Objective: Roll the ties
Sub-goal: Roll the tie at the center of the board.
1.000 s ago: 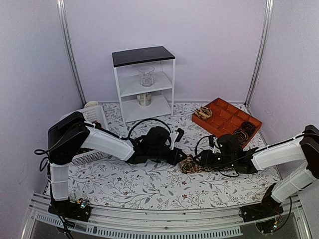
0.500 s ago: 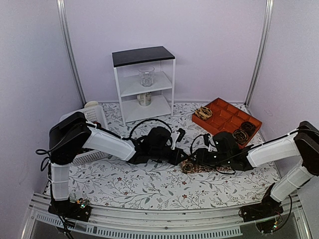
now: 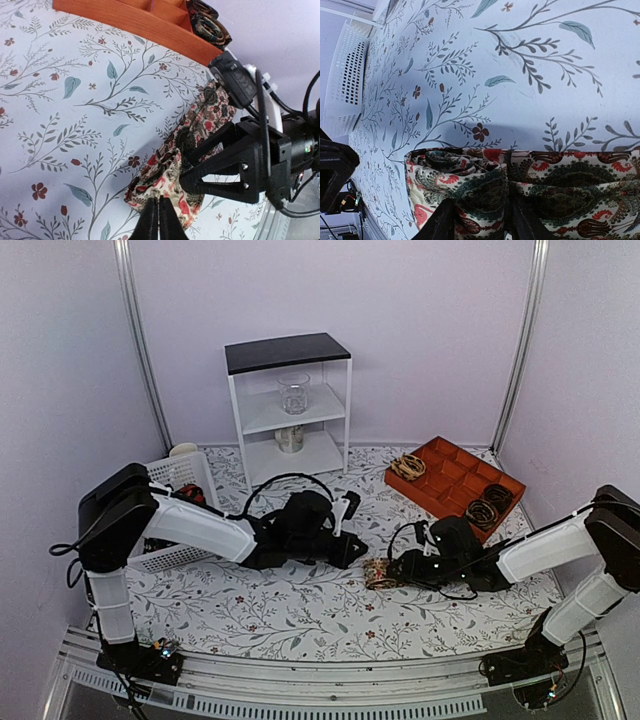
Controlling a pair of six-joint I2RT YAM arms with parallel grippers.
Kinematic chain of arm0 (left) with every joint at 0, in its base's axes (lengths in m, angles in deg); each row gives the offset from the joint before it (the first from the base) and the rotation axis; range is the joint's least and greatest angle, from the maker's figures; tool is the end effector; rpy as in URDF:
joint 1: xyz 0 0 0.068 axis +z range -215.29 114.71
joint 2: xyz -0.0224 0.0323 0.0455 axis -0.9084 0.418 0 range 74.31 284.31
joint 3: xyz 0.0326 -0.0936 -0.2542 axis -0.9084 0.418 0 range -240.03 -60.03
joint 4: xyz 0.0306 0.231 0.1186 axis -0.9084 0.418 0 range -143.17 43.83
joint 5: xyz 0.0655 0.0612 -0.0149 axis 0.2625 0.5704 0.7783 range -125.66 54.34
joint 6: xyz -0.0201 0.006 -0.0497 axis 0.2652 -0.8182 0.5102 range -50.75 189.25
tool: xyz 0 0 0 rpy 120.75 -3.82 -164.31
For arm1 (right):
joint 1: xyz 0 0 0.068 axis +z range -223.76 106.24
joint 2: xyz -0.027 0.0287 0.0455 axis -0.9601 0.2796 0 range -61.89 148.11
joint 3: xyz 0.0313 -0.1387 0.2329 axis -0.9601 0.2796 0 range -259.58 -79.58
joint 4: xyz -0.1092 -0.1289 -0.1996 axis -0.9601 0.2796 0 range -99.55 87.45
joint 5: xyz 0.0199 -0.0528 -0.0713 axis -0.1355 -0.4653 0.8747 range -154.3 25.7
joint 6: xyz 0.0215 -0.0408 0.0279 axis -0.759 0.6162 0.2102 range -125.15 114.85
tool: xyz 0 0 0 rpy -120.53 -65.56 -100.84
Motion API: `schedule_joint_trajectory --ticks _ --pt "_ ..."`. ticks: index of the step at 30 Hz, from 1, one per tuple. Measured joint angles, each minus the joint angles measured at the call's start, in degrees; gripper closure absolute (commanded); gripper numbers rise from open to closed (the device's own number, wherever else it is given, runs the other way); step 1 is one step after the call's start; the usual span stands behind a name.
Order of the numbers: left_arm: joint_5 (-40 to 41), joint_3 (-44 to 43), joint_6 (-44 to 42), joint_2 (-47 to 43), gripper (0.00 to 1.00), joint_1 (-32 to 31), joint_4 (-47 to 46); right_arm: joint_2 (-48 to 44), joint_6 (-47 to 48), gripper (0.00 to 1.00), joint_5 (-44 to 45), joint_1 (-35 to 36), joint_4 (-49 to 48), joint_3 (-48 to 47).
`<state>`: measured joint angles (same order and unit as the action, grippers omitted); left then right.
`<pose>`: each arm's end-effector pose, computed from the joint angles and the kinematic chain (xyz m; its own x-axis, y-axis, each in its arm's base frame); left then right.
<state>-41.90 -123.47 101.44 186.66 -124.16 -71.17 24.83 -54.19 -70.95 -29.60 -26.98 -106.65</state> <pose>0.2140 -0.3619 0.1563 -0.7037 0.1410 -0.6963 0.6195 0.6016 -0.5042 0.1847 0.1852 0.1225 -0.8850 0.1860 -0.4267 -0.1300 0.7814 0.6104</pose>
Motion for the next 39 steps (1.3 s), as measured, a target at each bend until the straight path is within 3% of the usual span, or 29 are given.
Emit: schedule_joint_trajectory --ticks 11,13,18,22,28,30,39 --pt "2.2 5.6 0.2 -2.3 0.93 0.6 0.0 -1.1 0.3 0.64 -1.4 -0.4 -2.4 2.0" --pt "2.7 8.2 -0.6 -4.3 0.83 0.9 0.0 0.4 0.5 0.65 -2.9 -0.4 -2.8 0.8" --pt "2.9 18.1 -7.1 -13.4 0.45 1.8 -2.8 5.7 0.4 0.67 -7.3 -0.2 -4.5 -4.5" --pt "1.7 25.7 -15.2 -18.7 0.29 1.8 -7.4 10.4 0.3 0.68 -10.6 1.0 -6.4 -8.7" --pt "-0.4 29.3 -27.0 -18.5 0.19 1.8 -10.5 13.9 -0.1 0.68 -14.5 2.6 -9.0 -10.7" --pt "-1.4 28.6 -30.7 -16.8 0.02 1.8 -11.5 14.2 -0.1 0.68 -15.0 2.7 -9.4 -10.8" --pt "-7.5 24.5 -42.3 -6.4 0.02 4.0 -15.8 14.4 -0.2 0.68 -15.6 2.7 -9.7 -10.8"
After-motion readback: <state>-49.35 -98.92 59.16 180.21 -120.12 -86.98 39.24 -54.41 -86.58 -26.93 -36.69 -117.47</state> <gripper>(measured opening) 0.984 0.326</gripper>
